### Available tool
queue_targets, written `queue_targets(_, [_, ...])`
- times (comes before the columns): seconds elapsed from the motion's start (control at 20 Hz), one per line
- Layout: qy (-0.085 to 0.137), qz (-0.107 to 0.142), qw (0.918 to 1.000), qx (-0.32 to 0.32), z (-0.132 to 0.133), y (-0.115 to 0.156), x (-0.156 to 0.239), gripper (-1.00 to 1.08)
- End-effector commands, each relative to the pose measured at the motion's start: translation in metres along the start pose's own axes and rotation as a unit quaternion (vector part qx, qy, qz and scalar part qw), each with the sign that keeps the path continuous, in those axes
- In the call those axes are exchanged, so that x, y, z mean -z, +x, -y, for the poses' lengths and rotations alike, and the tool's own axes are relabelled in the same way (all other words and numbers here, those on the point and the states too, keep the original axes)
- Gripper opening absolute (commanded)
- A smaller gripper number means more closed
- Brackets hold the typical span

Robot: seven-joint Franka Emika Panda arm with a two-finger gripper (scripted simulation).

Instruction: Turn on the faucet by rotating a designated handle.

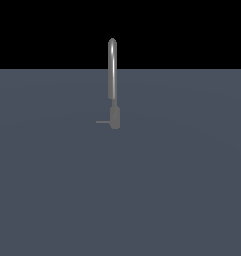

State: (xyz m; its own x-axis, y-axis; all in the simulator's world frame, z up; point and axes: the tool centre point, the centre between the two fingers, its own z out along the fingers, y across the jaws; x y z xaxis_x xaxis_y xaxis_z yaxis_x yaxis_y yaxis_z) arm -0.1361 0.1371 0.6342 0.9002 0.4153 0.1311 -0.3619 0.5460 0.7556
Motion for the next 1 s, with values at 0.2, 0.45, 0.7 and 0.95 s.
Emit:
queue_targets(0.2, [-0.086, -0.085, 0.9911, 0.054, 0.026, 0.047, 0.041, -1.00])
queue_targets(0.45, [-0.139, -0.155, 0.9727, 0.102, 0.062, 0.081, 0.075, -1.00])
queue_targets(0.7, [-0.180, -0.227, 0.9447, 0.153, 0.110, 0.108, 0.110, -1.00])
queue_targets(0.95, [-0.206, -0.301, 0.9077, 0.207, 0.169, 0.127, 0.145, -1.00])
